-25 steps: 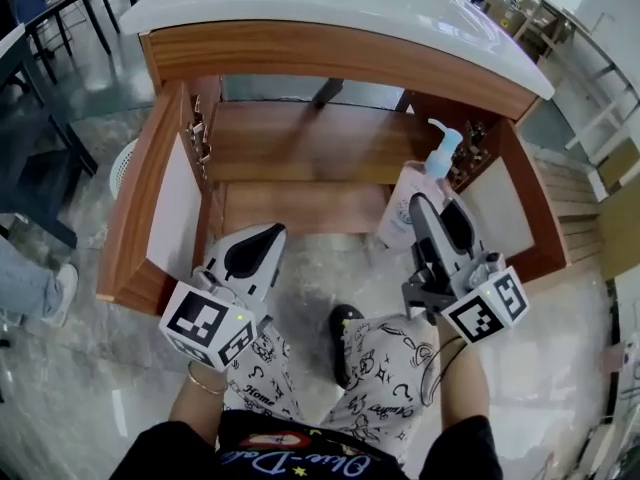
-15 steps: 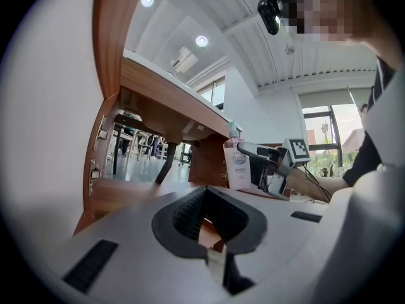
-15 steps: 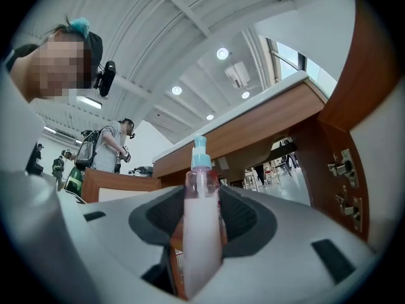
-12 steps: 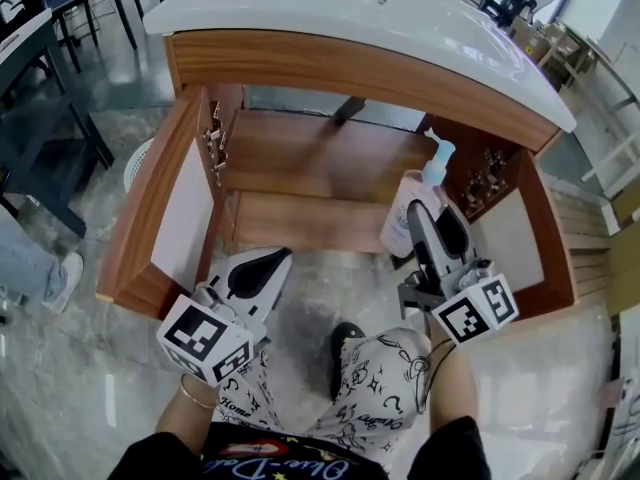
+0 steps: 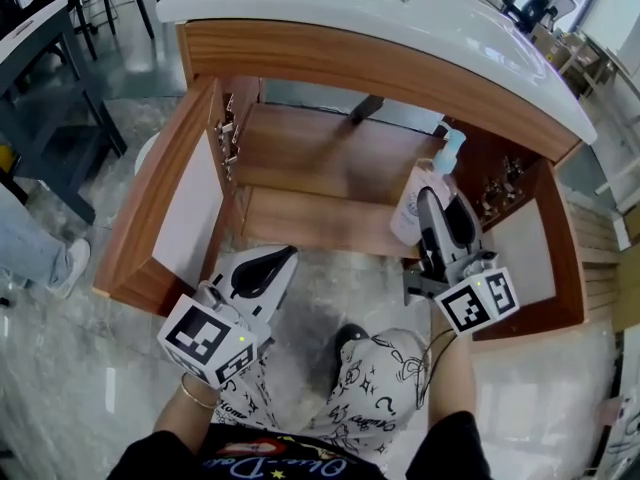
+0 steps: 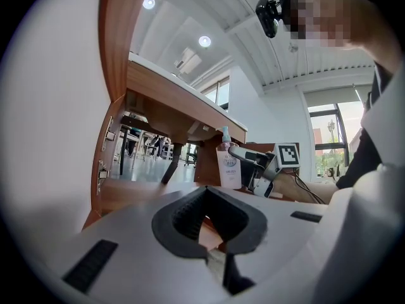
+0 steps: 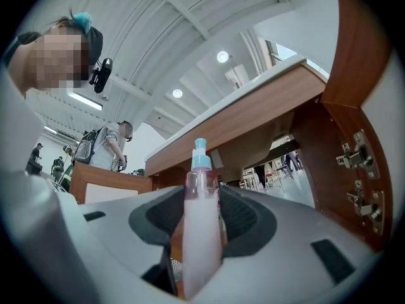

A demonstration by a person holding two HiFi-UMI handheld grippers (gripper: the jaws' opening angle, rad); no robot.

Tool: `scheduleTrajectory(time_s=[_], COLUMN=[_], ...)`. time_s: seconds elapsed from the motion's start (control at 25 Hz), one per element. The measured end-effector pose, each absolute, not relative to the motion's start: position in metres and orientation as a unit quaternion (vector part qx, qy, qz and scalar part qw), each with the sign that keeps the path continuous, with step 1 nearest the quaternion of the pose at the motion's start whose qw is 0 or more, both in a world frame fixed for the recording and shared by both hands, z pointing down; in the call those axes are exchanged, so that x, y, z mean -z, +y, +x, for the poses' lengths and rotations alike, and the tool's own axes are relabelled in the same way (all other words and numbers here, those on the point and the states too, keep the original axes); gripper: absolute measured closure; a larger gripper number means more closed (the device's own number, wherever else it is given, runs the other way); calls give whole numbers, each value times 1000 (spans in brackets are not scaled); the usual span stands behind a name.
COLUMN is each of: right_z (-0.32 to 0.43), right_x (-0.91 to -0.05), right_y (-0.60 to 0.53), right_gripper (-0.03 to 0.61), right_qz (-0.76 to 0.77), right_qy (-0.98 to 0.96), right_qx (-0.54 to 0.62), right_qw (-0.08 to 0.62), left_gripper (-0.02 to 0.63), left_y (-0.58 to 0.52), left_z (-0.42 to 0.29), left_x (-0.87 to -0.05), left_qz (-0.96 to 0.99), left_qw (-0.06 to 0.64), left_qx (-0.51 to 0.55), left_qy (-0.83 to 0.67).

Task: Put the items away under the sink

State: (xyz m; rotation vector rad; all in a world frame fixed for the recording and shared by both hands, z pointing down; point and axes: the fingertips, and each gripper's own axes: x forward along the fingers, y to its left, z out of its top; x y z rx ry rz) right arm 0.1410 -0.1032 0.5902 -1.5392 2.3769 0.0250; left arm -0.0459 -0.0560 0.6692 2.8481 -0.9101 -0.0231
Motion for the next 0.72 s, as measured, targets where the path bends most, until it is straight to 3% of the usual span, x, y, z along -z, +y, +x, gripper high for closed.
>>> scheduleTrajectory(time_s=[0.72], right_z=[155], right_x=[-618], right_y=[-153], right_gripper=[396], right_qz=[-543], right_qy=[825], right_qx=[4], right_qw=[156], left_gripper=[606], left_y=[-55], left_z=[-55], left_x=[-676], left_qz=[937], left_qw=[73], left_qx=[-5], left_qy=[-341])
